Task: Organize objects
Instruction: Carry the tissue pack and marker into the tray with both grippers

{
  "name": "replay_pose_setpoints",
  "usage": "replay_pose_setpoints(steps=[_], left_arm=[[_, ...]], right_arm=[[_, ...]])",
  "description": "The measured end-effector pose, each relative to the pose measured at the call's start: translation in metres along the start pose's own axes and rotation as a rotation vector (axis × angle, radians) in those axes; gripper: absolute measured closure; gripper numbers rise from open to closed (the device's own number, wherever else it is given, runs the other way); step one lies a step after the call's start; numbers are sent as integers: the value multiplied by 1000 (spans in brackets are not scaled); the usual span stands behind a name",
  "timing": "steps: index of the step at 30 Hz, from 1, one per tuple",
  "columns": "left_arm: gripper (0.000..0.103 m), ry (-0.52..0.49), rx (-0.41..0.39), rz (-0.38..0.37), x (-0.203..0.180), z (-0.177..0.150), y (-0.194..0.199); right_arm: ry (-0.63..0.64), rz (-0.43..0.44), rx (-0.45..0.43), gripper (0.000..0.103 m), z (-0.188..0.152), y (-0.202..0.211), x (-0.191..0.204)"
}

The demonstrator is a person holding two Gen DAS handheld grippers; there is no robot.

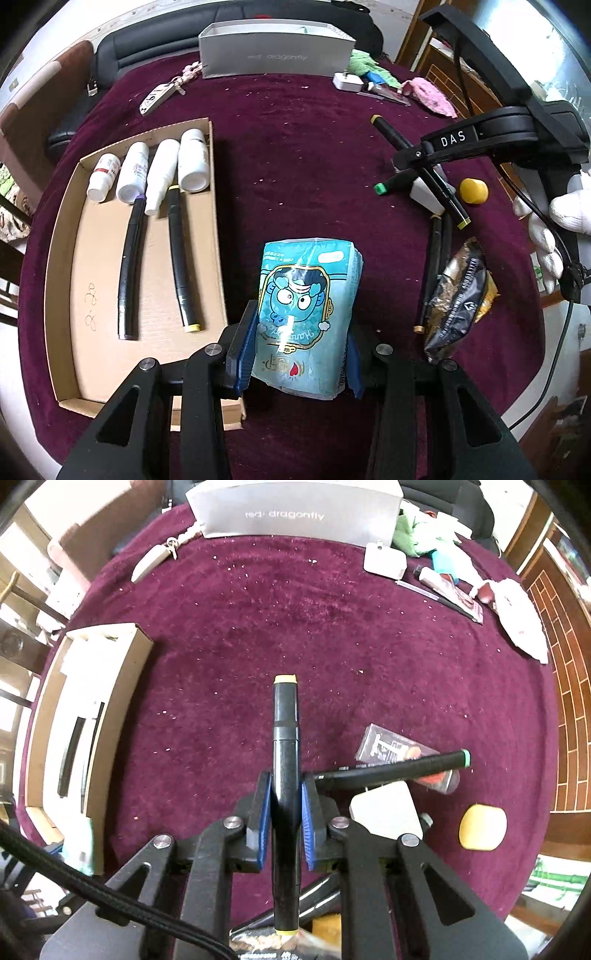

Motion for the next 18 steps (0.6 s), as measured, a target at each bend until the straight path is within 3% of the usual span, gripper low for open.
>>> replay_pose_setpoints(steps=[12, 18], left_arm=[[68, -77, -23, -57, -20, -6, 20], [68, -83, -44, -54, -7, -4, 31]], right_arm=[[-96, 101, -56, 91, -25, 17, 34], [-106, 150, -62, 91, -38, 22, 60]])
Point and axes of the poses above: each gripper's, at about its wrist camera, not at the fingertips, and y roughly against the way its jaws point, x to its left, z to its top, the point moved 8 cm from there along -y, roughly the way its jaws point, and after that the axes turned 1 degree about -y, right-handed, at the moved point
